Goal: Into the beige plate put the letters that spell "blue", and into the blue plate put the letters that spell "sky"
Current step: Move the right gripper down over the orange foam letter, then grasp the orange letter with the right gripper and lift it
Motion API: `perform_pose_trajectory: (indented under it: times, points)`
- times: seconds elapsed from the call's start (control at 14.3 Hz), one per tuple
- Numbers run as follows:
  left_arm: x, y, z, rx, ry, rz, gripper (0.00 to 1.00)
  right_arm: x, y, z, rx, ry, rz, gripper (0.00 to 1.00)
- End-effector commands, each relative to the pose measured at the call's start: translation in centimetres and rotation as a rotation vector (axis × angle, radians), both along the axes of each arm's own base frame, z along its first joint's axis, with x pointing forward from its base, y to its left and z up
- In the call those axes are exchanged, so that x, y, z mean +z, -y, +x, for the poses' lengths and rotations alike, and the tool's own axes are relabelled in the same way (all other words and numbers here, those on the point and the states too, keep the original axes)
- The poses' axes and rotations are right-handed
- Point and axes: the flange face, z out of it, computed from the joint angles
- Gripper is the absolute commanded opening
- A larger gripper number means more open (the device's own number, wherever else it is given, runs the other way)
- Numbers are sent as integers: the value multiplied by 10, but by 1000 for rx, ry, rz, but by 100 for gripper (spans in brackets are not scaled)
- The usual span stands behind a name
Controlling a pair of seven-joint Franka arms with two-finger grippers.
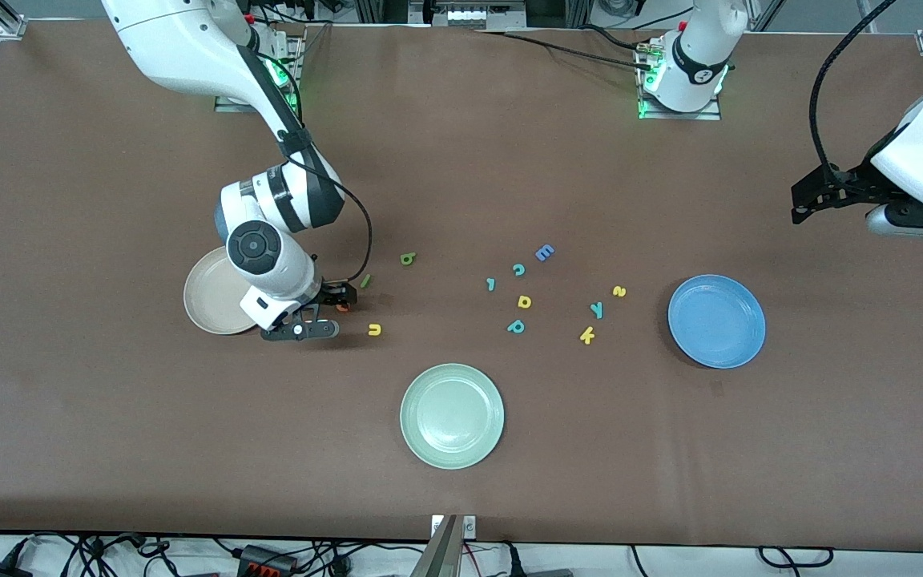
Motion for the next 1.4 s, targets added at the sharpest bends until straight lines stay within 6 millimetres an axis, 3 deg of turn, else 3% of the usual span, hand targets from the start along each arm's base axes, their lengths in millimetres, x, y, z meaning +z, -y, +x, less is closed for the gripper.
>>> perform_pose_trajectory:
  times: [0.0, 0.42, 1.05, 1.19, 1.33]
  points:
    - [3, -2, -4, -18, 5, -13, 100, -6, -12, 1, 2, 2, 16, 100]
    - [3, -2, -4, -18, 5, -13, 100, -30, -42, -8, -8, -40, 57, 100]
    - [3, -3, -4, -16, 5, -13, 100, -53, -27, -6, -20, -69, 34, 100]
    - [3, -3, -4, -16, 5, -13, 100, -57, -26, -6, -25, -75, 32, 95]
    - [3, -2, -4, -18, 5, -13, 100, -57, -25, -6, -24, -75, 31, 83]
